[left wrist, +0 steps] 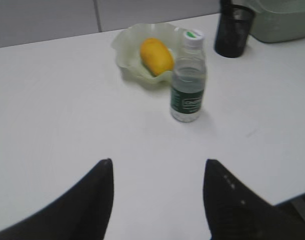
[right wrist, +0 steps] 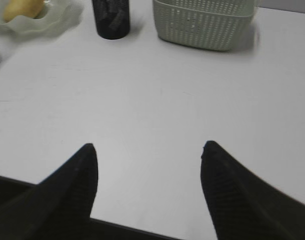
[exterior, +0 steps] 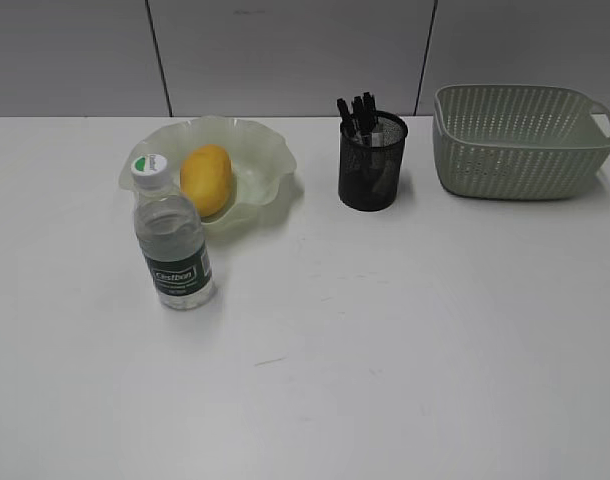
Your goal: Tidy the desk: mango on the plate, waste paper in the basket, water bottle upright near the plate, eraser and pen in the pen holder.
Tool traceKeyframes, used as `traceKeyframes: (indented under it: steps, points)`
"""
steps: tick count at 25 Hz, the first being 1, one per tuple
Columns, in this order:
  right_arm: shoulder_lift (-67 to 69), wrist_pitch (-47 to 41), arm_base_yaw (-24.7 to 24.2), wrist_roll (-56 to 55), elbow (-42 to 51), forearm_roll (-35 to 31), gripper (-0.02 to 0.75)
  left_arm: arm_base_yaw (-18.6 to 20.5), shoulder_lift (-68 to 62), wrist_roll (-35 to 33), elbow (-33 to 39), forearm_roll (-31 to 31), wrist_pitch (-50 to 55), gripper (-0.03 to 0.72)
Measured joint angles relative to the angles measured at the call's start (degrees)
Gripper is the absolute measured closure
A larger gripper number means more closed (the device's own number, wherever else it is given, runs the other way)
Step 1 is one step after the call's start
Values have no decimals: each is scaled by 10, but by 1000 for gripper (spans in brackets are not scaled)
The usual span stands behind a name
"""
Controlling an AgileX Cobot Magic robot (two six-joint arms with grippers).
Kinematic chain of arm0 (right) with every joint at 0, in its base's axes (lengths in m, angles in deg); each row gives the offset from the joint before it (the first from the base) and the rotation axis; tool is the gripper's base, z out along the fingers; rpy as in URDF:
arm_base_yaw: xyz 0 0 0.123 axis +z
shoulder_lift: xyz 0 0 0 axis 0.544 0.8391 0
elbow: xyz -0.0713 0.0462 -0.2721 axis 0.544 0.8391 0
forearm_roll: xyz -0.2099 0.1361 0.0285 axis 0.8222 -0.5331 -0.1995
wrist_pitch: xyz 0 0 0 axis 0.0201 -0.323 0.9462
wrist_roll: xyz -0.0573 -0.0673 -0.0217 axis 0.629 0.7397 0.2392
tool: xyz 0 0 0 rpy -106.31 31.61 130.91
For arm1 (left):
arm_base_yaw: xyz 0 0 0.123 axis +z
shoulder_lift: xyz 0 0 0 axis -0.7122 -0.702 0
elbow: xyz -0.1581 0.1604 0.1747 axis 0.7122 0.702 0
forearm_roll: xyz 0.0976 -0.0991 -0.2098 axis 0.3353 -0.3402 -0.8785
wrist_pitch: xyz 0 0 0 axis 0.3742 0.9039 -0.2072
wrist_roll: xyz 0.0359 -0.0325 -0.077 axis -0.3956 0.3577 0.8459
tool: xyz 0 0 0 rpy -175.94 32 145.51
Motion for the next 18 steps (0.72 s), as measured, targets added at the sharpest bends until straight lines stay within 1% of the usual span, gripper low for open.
traceKeyframes:
  steps: [1, 5, 6, 7, 9, 10, 13, 18]
  points:
    - [0, 0, -18, 0, 0, 0, 223, 25, 1, 0, 0, 0, 0, 262]
    - [0, 1, -101, 0, 0, -1, 223, 161, 3, 0, 0, 1, 0, 302]
    - [0, 1, -119, 0, 0, -1, 223, 191, 3, 0, 0, 1, 0, 312]
    - [0, 1, -133, 0, 0, -1, 223, 213, 3, 0, 0, 1, 0, 318]
    - [0, 1, -147, 0, 0, -1, 223, 233, 3, 0, 0, 1, 0, 341]
    - [0, 1, -149, 0, 0, -1, 223, 236, 3, 0, 0, 1, 0, 351]
    - [-1, 1, -149, 0, 0, -1, 223, 237, 3, 0, 0, 1, 0, 391]
    - [-1, 1, -149, 0, 0, -1, 223, 237, 3, 0, 0, 1, 0, 437]
